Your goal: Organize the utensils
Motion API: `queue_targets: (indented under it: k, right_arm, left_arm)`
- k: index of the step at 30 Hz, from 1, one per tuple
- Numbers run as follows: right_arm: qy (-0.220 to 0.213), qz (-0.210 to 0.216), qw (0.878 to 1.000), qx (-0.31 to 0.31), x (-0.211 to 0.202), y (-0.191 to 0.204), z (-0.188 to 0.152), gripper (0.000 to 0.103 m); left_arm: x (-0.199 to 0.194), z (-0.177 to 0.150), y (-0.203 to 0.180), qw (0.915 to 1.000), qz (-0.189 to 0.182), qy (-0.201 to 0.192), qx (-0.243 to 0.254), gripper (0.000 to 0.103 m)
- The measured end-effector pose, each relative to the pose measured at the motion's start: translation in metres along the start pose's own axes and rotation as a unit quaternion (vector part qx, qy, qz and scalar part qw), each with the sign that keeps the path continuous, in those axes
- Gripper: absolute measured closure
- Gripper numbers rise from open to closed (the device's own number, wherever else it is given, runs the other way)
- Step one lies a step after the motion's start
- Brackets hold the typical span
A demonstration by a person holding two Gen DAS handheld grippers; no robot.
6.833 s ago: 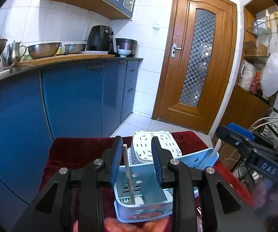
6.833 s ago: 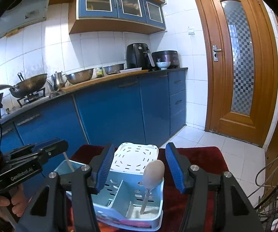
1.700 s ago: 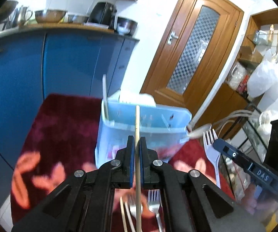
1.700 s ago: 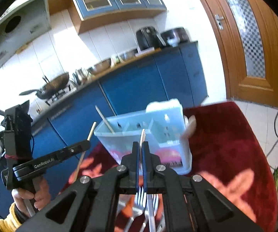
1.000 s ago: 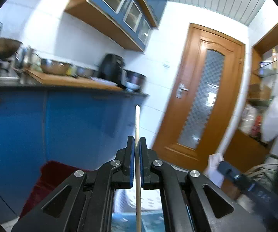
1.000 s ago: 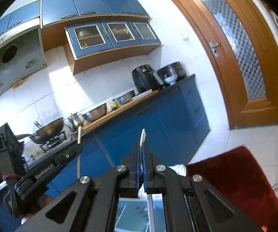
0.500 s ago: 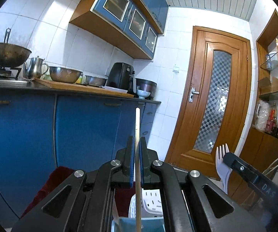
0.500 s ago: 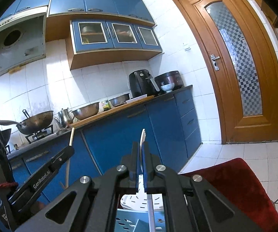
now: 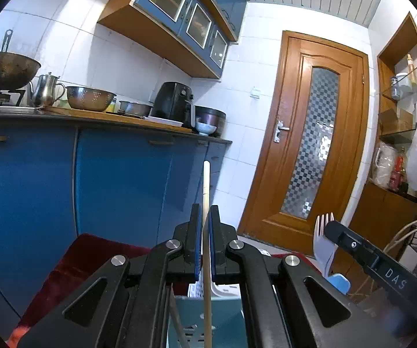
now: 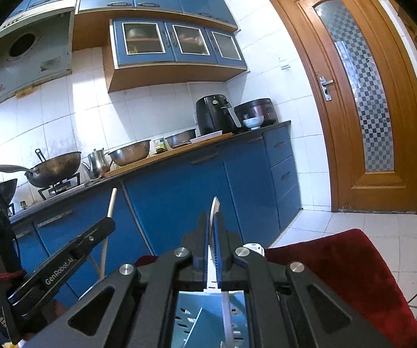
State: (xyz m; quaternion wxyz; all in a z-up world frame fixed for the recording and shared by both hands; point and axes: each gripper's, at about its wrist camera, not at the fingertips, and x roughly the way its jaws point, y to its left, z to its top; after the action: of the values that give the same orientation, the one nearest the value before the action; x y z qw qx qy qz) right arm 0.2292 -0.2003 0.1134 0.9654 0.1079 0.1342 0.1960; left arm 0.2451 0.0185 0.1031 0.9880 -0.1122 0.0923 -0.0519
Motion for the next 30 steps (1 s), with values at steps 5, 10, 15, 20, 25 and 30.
queue_targets:
  k: [5, 10, 15, 20, 25, 30]
  right_arm:
    - [0.003, 0.006, 1.000, 0.009, -0.007, 0.003, 0.002, 0.080]
    - [0.002, 0.009, 1.000, 0.010, -0.019, 0.008, 0.008, 0.079]
    - [0.008, 0.009, 1.000, 0.017, -0.032, 0.010, 0.011, 0.079]
    - [0.012, 0.008, 1.000, 0.023, -0.050, 0.010, 0.013, 0.079]
    - [0.026, -0.001, 0.999, 0.020, -0.070, 0.013, 0.011, 0.079]
    - [0.033, -0.003, 0.999, 0.023, -0.092, 0.011, 0.004, 0.079]
  left_arm:
    - [-0.006, -0.003, -0.006, 0.9997, -0.006, 0.018, 0.014, 0.097]
    - [-0.018, -0.001, -0.009, 0.9995, -0.005, 0.026, 0.015, 0.085]
    - [-0.032, 0.004, -0.010, 0.9993, -0.007, 0.032, 0.016, 0.085]
    - [-0.051, 0.010, -0.010, 0.9989, -0.009, 0.041, 0.022, 0.085]
    - [-0.069, 0.013, -0.006, 0.9974, -0.013, 0.066, 0.026, 0.085]
    - [-0.083, 0.006, -0.002, 0.9944, -0.022, 0.100, 0.026, 0.085]
